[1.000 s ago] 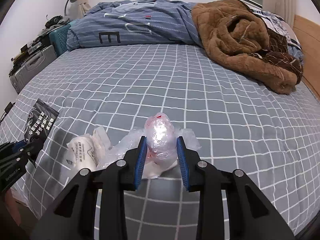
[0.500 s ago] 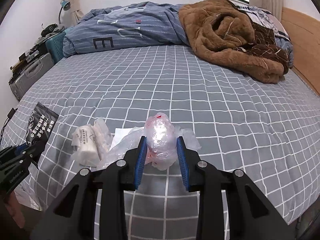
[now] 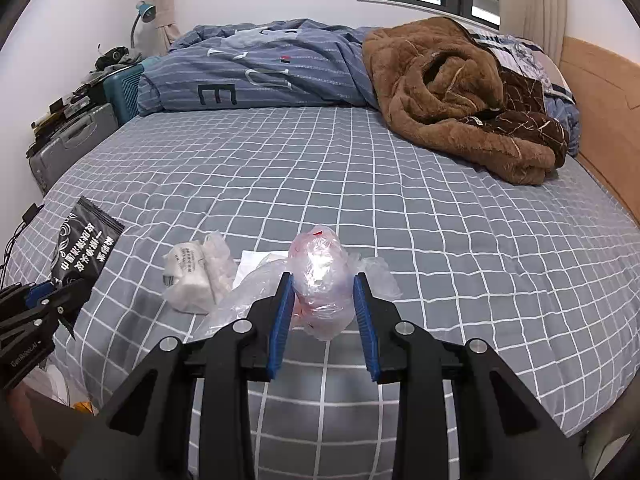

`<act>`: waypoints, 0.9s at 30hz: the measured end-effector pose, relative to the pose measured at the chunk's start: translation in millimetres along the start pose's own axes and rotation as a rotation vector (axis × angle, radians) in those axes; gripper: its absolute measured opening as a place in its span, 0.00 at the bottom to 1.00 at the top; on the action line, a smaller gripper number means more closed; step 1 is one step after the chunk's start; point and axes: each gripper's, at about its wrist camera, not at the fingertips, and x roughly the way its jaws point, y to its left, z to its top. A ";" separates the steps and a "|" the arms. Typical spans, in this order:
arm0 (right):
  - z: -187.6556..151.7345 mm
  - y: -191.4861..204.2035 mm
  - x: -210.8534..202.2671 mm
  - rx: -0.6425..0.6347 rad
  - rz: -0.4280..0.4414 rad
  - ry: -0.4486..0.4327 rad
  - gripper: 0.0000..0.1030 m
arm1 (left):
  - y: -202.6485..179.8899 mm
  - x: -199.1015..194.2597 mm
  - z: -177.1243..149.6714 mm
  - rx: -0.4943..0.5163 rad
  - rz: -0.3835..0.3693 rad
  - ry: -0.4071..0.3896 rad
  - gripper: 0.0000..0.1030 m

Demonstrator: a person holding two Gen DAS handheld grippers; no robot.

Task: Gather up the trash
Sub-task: 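Lift the black packet and plastic bag and carry them toward the bin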

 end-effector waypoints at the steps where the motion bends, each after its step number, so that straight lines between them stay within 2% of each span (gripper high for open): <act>1: -1.0 0.2 -2.3 -0.005 -0.004 -0.002 0.29 | -1.0 -1.2 -1.6 0.001 -0.001 0.002 0.26; 8: -6.4 -13.2 -22.3 0.030 -0.009 -0.024 0.29 | -12.9 -11.9 -8.1 0.023 -0.008 0.004 0.26; 12: -11.2 -16.3 -32.9 0.037 -0.010 -0.027 0.29 | -16.3 -15.1 -11.3 0.021 0.017 0.029 0.26; 27: -30.1 -16.9 -62.9 0.050 -0.012 -0.037 0.29 | -11.9 -45.0 -24.4 0.016 0.030 0.017 0.26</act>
